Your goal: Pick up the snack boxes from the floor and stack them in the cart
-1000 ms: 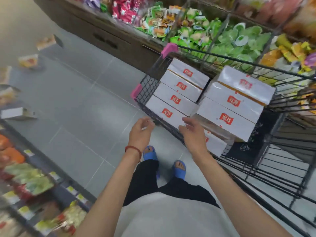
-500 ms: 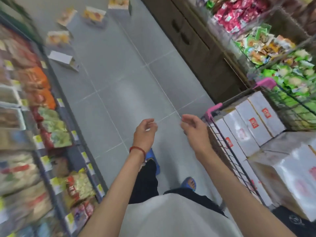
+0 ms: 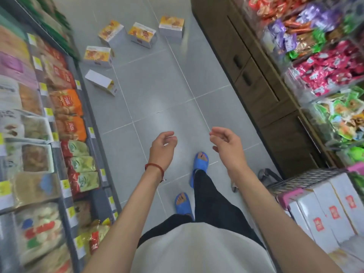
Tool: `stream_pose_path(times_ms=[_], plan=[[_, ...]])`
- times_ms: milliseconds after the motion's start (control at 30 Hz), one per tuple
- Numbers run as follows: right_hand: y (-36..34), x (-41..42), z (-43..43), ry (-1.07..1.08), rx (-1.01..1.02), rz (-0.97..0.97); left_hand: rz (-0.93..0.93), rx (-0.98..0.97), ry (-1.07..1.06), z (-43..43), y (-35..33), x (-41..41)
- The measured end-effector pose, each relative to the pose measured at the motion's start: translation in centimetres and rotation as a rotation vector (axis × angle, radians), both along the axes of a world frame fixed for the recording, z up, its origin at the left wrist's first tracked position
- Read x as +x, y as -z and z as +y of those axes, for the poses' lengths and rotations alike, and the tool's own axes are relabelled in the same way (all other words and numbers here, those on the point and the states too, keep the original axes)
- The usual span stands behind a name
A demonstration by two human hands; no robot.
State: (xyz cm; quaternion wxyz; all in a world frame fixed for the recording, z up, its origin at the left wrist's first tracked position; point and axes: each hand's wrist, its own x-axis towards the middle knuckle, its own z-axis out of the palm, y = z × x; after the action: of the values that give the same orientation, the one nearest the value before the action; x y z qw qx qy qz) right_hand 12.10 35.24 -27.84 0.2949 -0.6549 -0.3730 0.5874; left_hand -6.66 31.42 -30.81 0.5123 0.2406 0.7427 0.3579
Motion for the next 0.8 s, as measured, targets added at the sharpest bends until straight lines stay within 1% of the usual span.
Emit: stream_pose_path(times_ms=[167, 267, 500, 633, 800], plan=[[1.3, -3.7, 10.3, -0.037, -0.008, 0.022, 0.011, 0.003, -0.027, 9.8, 0.3, -3.2], [1.0, -5.7, 16.7, -0.085, -0.035, 0.007, 0.010, -0.030, -0.070, 15.9, -0.2, -4.7], [0.5, -10.1, 30.5, -0.232, -0.026, -0.017, 0.000, -0.017, -0.145, 28.8, -0.8, -8.3], [1.1, -13.5, 38.4, -0.240, -0.046, -0.031, -0.034, -0.027, -0.180, 36.1, -0.3, -11.4], [2.8, -18.7, 48.7, -0.217, -0.036, -0.052, -0.056, -0.041, -0.153, 46.4, 2.0, -16.8]])
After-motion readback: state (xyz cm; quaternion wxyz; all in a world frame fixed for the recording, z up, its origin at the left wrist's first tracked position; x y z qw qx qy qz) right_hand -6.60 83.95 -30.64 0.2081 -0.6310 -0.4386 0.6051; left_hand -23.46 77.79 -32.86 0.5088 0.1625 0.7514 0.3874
